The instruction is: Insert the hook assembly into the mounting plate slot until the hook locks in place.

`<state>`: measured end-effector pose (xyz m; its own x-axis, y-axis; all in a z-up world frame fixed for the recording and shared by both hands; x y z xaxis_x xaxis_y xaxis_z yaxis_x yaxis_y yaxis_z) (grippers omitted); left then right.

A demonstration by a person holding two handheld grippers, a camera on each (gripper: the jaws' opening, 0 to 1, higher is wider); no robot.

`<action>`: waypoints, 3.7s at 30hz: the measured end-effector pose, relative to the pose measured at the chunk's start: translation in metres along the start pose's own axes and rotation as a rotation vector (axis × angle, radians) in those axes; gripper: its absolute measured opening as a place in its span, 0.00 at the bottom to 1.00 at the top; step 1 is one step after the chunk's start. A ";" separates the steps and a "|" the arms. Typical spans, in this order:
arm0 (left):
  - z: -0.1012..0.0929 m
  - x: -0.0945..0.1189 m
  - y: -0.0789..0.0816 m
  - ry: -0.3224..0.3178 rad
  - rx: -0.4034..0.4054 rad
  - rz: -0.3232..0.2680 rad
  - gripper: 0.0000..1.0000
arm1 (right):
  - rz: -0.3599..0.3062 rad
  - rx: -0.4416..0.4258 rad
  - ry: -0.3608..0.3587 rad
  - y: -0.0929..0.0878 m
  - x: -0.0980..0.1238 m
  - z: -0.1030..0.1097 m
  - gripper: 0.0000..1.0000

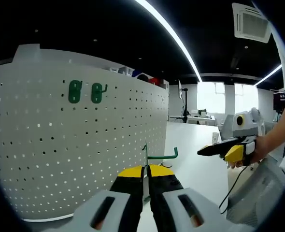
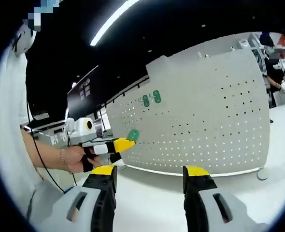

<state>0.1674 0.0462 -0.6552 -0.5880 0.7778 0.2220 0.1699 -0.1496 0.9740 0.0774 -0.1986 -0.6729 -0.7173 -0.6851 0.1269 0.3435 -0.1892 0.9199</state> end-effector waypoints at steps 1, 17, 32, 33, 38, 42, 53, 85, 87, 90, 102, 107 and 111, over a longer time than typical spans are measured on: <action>0.000 0.000 0.000 0.000 0.001 -0.001 0.02 | -0.010 -0.030 0.009 0.000 0.000 0.000 0.48; -0.004 0.000 0.001 0.001 -0.004 -0.002 0.02 | -0.046 -0.096 0.033 0.005 -0.008 0.000 0.47; -0.003 0.005 0.002 0.017 -0.002 -0.006 0.02 | -0.038 -0.089 0.093 0.013 -0.039 0.010 0.44; -0.003 0.005 0.002 0.017 0.000 -0.007 0.02 | -0.036 -0.089 0.095 0.013 -0.041 0.010 0.44; -0.003 0.006 0.002 0.022 0.000 -0.008 0.02 | -0.039 -0.096 0.111 0.015 -0.049 0.013 0.43; -0.003 0.007 0.003 0.024 0.001 -0.011 0.02 | -0.036 -0.083 0.121 0.018 -0.057 0.015 0.43; -0.003 0.008 0.005 0.028 0.000 -0.012 0.02 | -0.041 -0.084 0.148 0.023 -0.070 0.019 0.42; -0.008 0.011 0.004 0.032 0.000 -0.009 0.02 | -0.042 -0.133 0.181 0.027 -0.100 0.031 0.37; -0.008 0.012 0.004 0.032 0.000 -0.008 0.02 | -0.041 -0.133 0.184 0.027 -0.102 0.032 0.36; -0.008 0.011 0.003 0.032 0.000 -0.008 0.02 | -0.036 -0.133 0.184 0.026 -0.103 0.032 0.32; -0.009 0.011 0.003 0.031 0.005 -0.013 0.02 | -0.040 -0.155 0.180 0.027 -0.106 0.030 0.19; -0.010 0.011 0.003 0.030 0.005 -0.012 0.02 | -0.036 -0.156 0.175 0.027 -0.108 0.030 0.15; -0.010 0.011 0.003 0.029 0.007 -0.014 0.02 | -0.026 -0.160 0.170 0.026 -0.109 0.029 0.11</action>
<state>0.1536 0.0477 -0.6491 -0.6129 0.7618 0.2095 0.1671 -0.1342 0.9768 0.1467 -0.1083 -0.6519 -0.6197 -0.7844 0.0273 0.4275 -0.3081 0.8499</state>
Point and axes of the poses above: the point that each gripper's makers call its tool centre point, and the gripper's own axes: x roughly backward along the fingers, z roughly to its left, y roughly out of its top, the point moved 10 cm from there along x, roughly backward along the fingers, and after that the axes turned 7 degrees about z, right-handed, at the moved point
